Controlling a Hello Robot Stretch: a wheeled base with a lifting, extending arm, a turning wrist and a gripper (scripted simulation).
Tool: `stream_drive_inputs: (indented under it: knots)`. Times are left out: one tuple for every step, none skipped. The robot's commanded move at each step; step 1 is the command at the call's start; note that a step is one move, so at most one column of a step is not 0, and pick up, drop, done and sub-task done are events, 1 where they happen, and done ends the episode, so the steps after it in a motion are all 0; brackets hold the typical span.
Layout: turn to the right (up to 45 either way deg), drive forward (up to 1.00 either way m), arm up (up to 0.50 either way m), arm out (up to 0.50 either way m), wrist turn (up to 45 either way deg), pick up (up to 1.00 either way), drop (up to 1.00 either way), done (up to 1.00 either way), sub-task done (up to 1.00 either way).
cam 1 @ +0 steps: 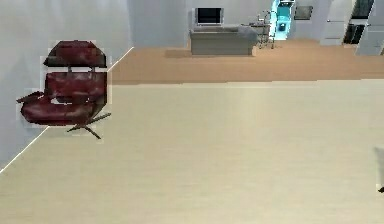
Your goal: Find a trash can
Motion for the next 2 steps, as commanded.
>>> stream_drive_inputs:
  knots:
    - [3.0,0.0,0.0,0.0,0.0,0.0,0.0,0.0,0.0]
    - [0.0,0.3,0.0,0.0,0.0,0.0,0.0,0.0,0.0]
